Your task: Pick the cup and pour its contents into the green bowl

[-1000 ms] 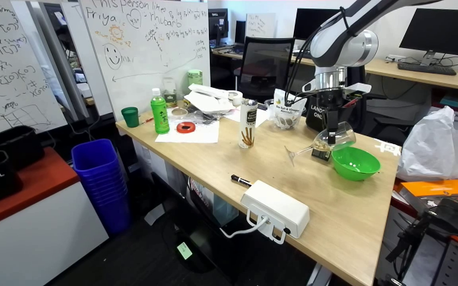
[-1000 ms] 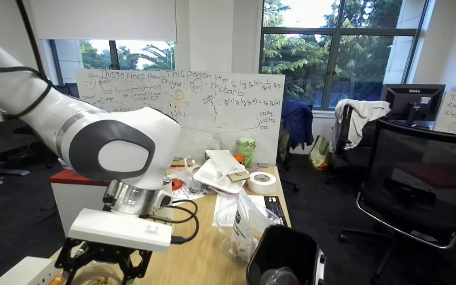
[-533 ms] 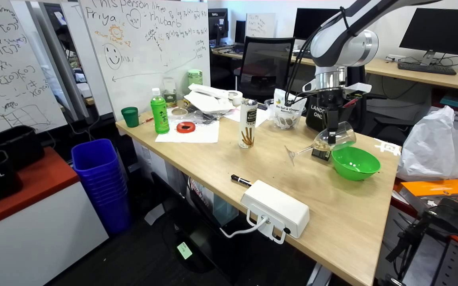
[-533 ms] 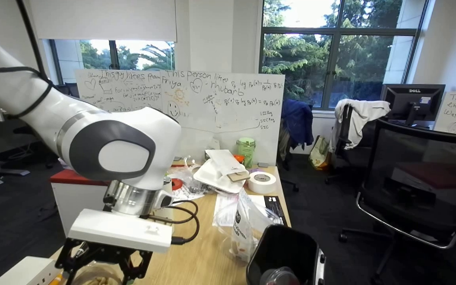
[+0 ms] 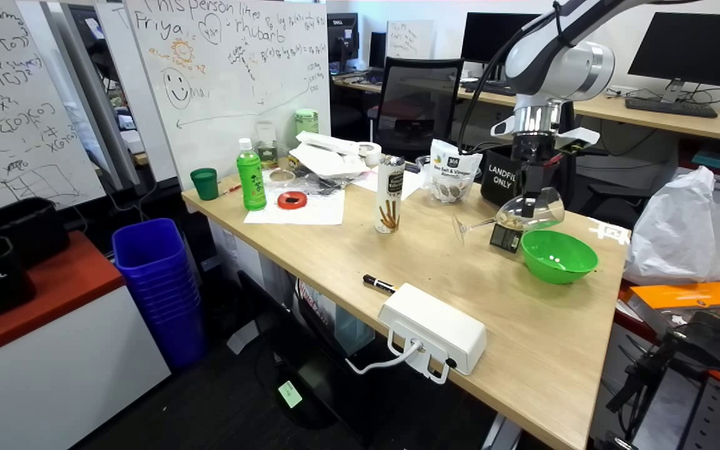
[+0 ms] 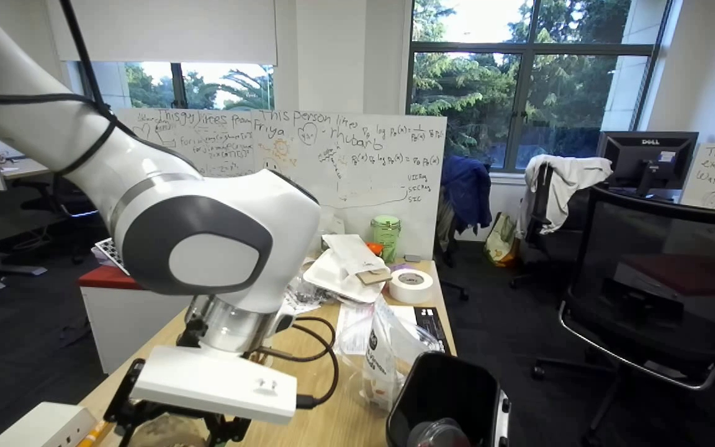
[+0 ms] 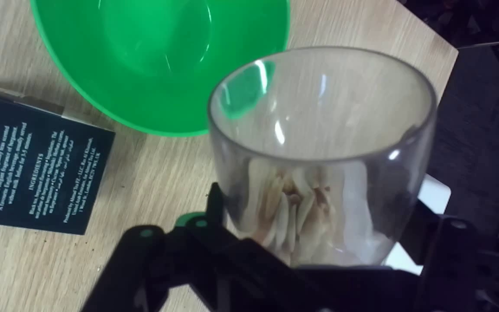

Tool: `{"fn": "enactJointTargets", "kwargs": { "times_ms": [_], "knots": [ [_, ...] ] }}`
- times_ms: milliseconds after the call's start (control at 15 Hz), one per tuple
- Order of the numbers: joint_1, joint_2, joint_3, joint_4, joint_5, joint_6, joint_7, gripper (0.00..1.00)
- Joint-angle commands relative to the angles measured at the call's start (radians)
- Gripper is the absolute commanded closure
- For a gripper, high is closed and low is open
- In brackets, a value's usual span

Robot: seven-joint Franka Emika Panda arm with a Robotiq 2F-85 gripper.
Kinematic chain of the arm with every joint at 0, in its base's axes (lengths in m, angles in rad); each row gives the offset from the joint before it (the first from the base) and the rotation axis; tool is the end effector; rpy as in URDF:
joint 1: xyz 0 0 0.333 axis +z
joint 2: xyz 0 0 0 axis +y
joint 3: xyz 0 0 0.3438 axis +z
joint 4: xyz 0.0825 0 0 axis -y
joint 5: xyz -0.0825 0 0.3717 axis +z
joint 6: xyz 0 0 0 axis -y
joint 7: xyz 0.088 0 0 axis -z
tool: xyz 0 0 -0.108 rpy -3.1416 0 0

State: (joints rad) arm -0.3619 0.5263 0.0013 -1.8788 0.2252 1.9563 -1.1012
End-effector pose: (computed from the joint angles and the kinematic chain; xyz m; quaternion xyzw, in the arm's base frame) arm 0.5559 -0.1937 0.2345 -0.9264 -0.2906 0.1029 0.2164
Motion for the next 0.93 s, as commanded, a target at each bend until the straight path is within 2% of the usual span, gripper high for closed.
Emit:
{"fn": "enactJointTargets", "kwargs": {
  "times_ms": [0, 467, 867],
  "knots": [
    [-0.049, -0.009, 0.004, 0.004, 0.099, -0.036, -0.121, 0.36],
    [-0.114, -0.011, -0.012, 0.015, 0.260, -0.167, -0.358, 0.36],
    [-0.149, 0.033, -0.067, 0.046, 0.351, -0.324, -0.450, 0.36]
  ]
}}
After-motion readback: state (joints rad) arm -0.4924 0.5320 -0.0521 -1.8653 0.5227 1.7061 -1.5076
